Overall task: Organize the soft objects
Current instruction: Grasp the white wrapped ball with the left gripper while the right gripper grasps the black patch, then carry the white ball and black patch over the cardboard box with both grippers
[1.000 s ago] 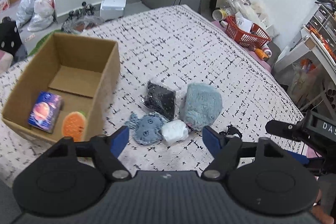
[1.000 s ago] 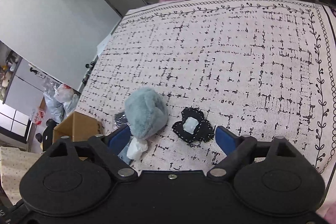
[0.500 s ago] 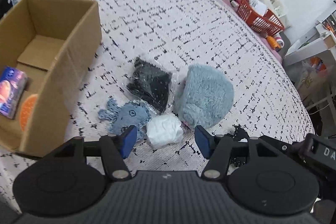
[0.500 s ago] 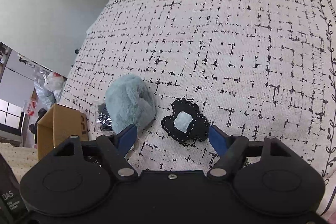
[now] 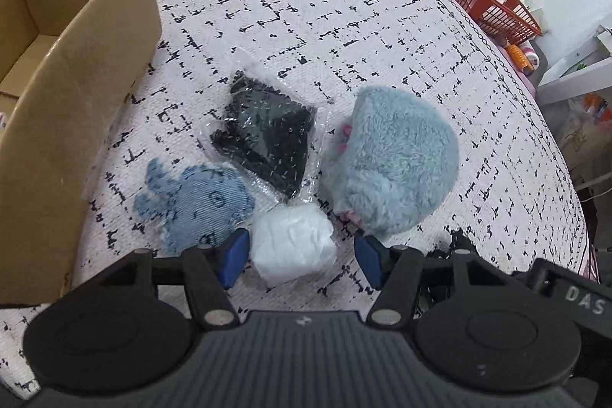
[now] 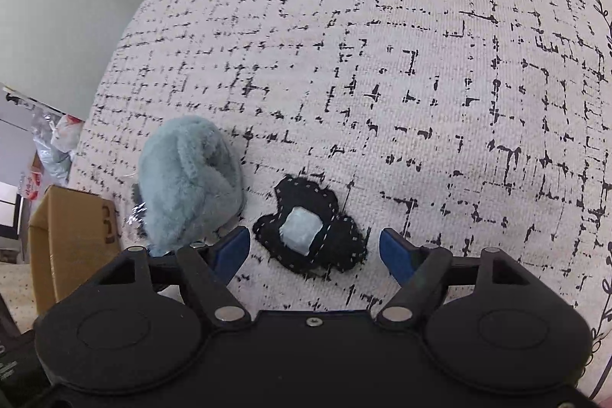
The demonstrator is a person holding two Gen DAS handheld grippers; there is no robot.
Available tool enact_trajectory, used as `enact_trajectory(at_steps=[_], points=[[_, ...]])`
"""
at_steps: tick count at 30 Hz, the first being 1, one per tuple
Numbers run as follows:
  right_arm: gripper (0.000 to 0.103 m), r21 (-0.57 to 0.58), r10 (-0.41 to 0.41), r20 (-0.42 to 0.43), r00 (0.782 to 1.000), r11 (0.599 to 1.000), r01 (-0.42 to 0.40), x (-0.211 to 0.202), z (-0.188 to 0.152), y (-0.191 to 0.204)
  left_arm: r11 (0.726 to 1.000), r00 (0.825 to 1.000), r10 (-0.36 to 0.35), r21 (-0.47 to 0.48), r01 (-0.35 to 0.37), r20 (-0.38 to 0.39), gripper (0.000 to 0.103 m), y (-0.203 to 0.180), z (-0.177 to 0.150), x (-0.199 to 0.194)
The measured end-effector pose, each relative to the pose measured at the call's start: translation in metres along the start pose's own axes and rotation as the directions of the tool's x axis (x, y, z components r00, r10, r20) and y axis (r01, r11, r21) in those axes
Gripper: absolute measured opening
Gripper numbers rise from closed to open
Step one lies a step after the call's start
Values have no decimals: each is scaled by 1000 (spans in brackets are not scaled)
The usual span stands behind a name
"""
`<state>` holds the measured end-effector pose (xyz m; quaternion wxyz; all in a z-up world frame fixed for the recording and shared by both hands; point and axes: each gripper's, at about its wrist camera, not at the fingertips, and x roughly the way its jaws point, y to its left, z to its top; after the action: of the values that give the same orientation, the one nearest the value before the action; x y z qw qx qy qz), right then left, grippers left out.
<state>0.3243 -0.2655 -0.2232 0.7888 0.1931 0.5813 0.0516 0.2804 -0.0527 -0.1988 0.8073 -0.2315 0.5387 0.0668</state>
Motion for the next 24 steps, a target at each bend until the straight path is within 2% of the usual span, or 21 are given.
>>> enact_trajectory(at_steps=[1, 11, 13, 14, 15, 17, 24], points=[[74, 0, -5, 0, 1000, 1000, 5, 2, 1, 0, 1000, 1000, 0, -2, 0, -1, 47, 0, 1, 0], [73, -33, -45, -2, 999, 998, 45, 12, 2, 4, 1000, 1000, -20, -1, 20, 18, 45, -6, -2, -14], [59, -45, -49, 2, 999, 998, 49, 13, 1, 6, 1000, 1000, -23, -8, 23, 18, 45, -5, -4, -18], [40, -57, -54, 9, 999, 997, 54, 13, 1, 8, 1000, 999, -26, -8, 26, 19, 45, -5, -5, -20], [35, -71, -73, 21, 997, 995, 75, 12, 1, 8, 1000, 999, -29, -8, 29, 21, 45, -5, -7, -23], [29, -62, -70, 32, 997, 995, 72, 9, 0, 6, 999, 999, -35, -7, 36, 29, 45, -5, -9, -31], [28, -34, -6, 63, 998, 999, 8, -15, -10, 2, 998, 995, -58, 5, 58, 76, 45, -3, -17, -65]])
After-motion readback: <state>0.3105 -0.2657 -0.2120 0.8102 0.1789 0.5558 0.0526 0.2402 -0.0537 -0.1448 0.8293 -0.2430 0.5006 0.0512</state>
